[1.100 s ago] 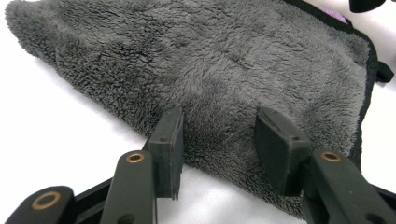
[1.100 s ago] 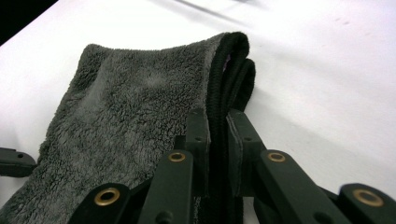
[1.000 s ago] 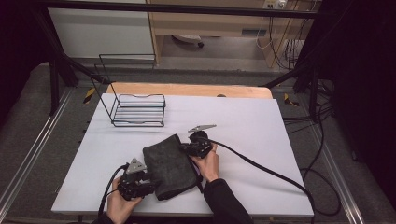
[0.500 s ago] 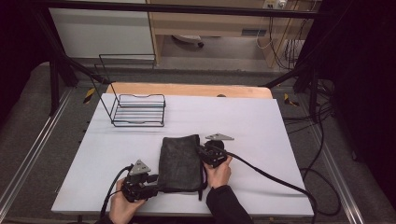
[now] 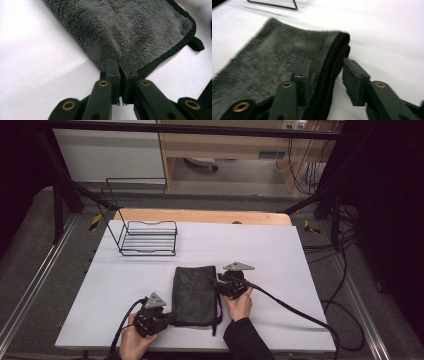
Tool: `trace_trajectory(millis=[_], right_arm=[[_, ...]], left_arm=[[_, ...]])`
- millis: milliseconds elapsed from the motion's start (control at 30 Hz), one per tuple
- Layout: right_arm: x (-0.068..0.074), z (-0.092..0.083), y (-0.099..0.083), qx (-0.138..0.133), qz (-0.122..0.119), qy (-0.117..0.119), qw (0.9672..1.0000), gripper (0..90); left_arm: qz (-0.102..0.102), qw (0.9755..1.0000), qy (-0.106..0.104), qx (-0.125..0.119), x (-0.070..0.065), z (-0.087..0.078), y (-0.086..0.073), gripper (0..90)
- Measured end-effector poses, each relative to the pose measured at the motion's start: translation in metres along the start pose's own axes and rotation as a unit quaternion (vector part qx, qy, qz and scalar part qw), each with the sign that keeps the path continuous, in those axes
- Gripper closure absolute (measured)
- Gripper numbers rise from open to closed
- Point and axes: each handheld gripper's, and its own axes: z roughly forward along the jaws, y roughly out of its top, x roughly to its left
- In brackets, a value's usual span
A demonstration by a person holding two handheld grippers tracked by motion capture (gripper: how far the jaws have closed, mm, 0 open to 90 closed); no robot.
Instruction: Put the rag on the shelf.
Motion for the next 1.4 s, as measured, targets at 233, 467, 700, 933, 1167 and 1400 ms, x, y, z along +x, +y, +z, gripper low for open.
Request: trace_trajectory(millis=[233,467,700,933,1167,1400], right_arm=[[-0.006,-0.014,0.005,0.008,-0.040,0.021,0.9989,36.2],[-0.010,-0.024,0.001,-0.001,-0.038,0.050,0.9980,21.5],[-0.014,-0.033,-0.007,-0.001,-0.052,0.069,0.9962,7.3],[-0.023,-0.042,-0.020,0.001,-0.046,0.072,0.9964,3.5],[-0.030,-0.048,-0.026,-0.002,-0.040,0.071,0.9967,1.3],[-0.029,-0.050,-0.029,0.006,-0.049,0.072,0.9962,0.8]], left_arm=[[0.001,1.0000,-0.005,-0.006,0.006,-0.005,-0.002,86.0],[0.024,0.9993,0.018,-0.024,0.011,-0.010,0.004,53.3],[0.032,0.9988,0.015,-0.034,0.028,-0.015,0.023,32.6],[0.030,0.9989,0.017,-0.033,0.043,-0.008,0.045,22.3],[0.017,0.9987,0.034,-0.034,0.058,0.003,0.069,16.1],[0.001,0.9981,0.043,-0.045,0.072,0.012,0.085,16.4]])
